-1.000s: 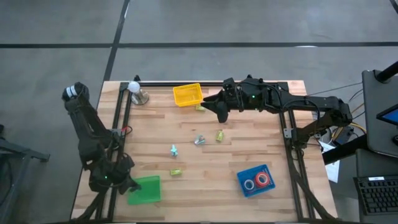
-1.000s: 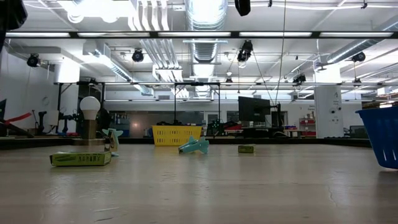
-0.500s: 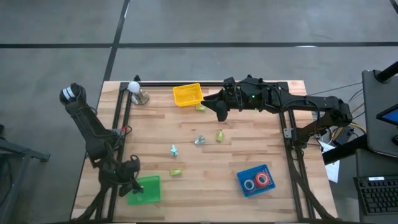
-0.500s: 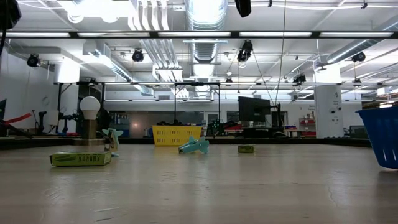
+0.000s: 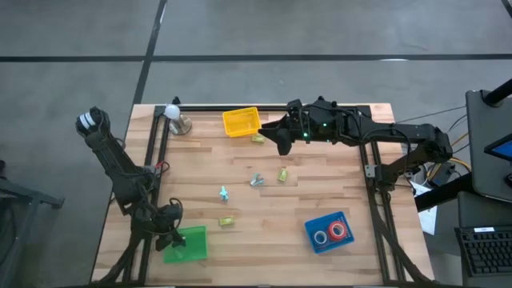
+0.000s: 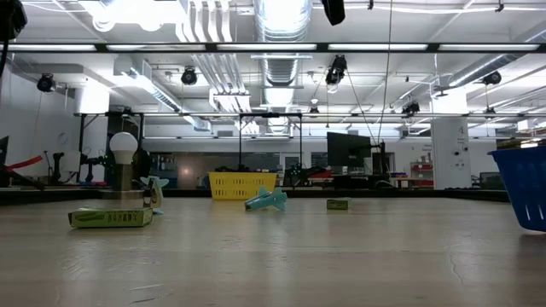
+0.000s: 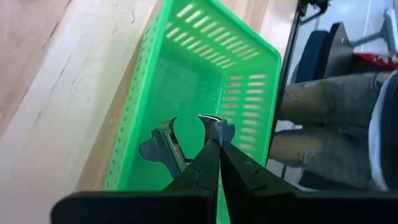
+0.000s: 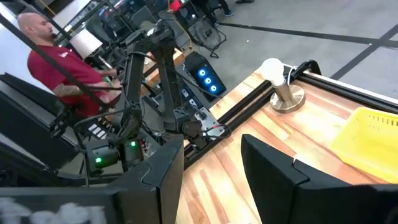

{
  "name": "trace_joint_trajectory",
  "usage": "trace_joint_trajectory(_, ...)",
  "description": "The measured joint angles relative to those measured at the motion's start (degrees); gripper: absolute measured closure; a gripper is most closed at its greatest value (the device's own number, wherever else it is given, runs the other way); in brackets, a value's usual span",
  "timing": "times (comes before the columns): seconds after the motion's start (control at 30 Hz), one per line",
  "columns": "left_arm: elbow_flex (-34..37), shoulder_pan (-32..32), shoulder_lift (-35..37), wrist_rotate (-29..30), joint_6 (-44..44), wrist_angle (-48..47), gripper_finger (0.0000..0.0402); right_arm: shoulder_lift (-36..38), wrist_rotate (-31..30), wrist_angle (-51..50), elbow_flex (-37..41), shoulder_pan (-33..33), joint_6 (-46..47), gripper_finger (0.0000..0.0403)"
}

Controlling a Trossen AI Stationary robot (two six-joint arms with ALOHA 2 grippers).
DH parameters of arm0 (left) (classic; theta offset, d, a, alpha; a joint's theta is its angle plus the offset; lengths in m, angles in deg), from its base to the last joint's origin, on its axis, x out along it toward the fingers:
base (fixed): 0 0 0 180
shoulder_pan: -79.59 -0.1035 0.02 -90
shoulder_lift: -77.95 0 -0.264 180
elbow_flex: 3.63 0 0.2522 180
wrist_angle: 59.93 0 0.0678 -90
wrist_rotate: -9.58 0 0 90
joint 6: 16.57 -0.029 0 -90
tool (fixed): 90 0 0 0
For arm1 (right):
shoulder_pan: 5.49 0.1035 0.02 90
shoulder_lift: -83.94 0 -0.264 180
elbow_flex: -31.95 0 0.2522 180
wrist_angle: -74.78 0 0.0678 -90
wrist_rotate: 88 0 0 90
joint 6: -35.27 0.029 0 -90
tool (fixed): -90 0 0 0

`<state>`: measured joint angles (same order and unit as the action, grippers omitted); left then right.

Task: Pick and place Stapler, Stapler remover, tape
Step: Put the black staple remover into the green basket, then put the right light blue staple remover into the green basket

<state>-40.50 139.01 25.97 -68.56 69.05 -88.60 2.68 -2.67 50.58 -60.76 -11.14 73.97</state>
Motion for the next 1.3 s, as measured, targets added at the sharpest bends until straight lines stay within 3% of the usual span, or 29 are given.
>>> trace_joint_trajectory(0.2, 0.0, -0.6, 0.0, -0.1, 2.3, 0.4, 0.0374, 0.0, 0.0, 0.1, 0.1, 0.0, 0.2, 0.025)
trace_joint_trajectory(0.37, 0.0, -0.8, 0.0, -0.3, 2.7, 0.4, 0.034, 0.0, 0.0, 0.0, 0.1, 0.0, 0.3, 0.0255)
trace_joint_trajectory(0.63, -0.2, -1.5, 2.4, 0.8, 13.8, 1.1, 0.0287, 0.1, 0.0, -0.4, 0.8, 0.0, 0.2, 0.025)
trace_joint_trajectory(0.77, -0.6, -2.2, 5.0, 13.0, 16.7, 2.9, 0.0283, 0.1, 0.2, -3.1, 3.1, -0.2, 2.1, 0.0257)
trace_joint_trajectory(0.93, -1.8, -3.3, 8.3, 39.7, 16.3, 9.8, 0.0284, 0.1, 0.6, -9.1, 7.7, -0.4, 11.8, 0.0265)
trace_joint_trajectory(1.0, -2.5, -3.8, 9.3, 50.5, 11.5, 15.8, 0.0284, 0.0, 2.3, -10.4, 10.4, -0.4, 17.0, 0.0266)
trace_joint_trajectory(1.07, -3.4, -4.7, 10.2, 57.6, 2.4, 21.6, 0.0283, 0.0, 4.6, -9.7, 13.2, -0.4, 21.6, 0.0265)
trace_joint_trajectory(1.17, -4.6, -7.6, 11.7, 59.4, -10.9, 27.7, 0.0282, -0.4, 6.3, -3.4, 17.9, -0.4, 20.5, 0.0261)
trace_joint_trajectory(1.3, -7.0, -12.5, 13.6, 54.7, -21.5, 32.4, 0.0283, -3.1, 13.2, 5.7, 21.8, -0.7, 11.2, 0.0265)
